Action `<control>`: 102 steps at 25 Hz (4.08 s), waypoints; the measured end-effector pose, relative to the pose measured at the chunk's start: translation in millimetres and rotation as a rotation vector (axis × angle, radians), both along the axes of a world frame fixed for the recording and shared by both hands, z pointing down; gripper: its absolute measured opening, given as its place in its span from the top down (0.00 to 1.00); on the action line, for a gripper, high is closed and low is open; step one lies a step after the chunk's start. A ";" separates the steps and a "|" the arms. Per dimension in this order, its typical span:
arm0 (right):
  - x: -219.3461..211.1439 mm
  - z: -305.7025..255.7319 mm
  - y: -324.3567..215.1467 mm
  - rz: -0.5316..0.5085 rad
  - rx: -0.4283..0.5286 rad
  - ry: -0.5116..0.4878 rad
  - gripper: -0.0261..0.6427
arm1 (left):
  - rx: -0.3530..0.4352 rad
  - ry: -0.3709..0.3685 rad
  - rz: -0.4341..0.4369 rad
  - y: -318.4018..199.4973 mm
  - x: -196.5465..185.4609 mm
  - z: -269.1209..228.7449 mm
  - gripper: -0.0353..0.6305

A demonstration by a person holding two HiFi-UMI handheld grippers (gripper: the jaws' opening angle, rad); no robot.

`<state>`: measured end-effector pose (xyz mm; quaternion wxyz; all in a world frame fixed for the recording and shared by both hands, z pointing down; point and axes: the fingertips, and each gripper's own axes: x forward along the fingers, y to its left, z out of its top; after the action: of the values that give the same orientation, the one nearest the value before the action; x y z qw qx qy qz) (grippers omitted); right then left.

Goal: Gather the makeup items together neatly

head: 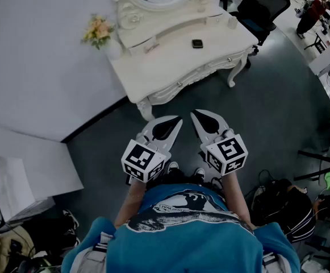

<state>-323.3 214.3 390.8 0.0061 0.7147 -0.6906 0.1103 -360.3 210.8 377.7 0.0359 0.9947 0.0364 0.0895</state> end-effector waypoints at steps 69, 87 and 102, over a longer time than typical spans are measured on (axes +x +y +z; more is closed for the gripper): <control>299.0 47.8 -46.5 -0.194 0.002 -0.192 0.96 | -0.040 -0.123 -0.198 -40.3 277.4 36.1 0.93; 331.4 74.6 -50.9 -0.128 -0.034 -0.246 0.96 | -0.055 -0.189 -0.132 -61.1 316.6 57.0 0.92; 401.5 101.8 -107.3 -0.057 -0.109 -0.238 0.93 | -0.035 -0.207 -0.127 -128.5 356.1 58.8 0.92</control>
<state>78.2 107.1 492.6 -0.0337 0.6754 -0.6995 0.2313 -4.2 82.3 436.5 0.0625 0.9796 -0.0288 0.1885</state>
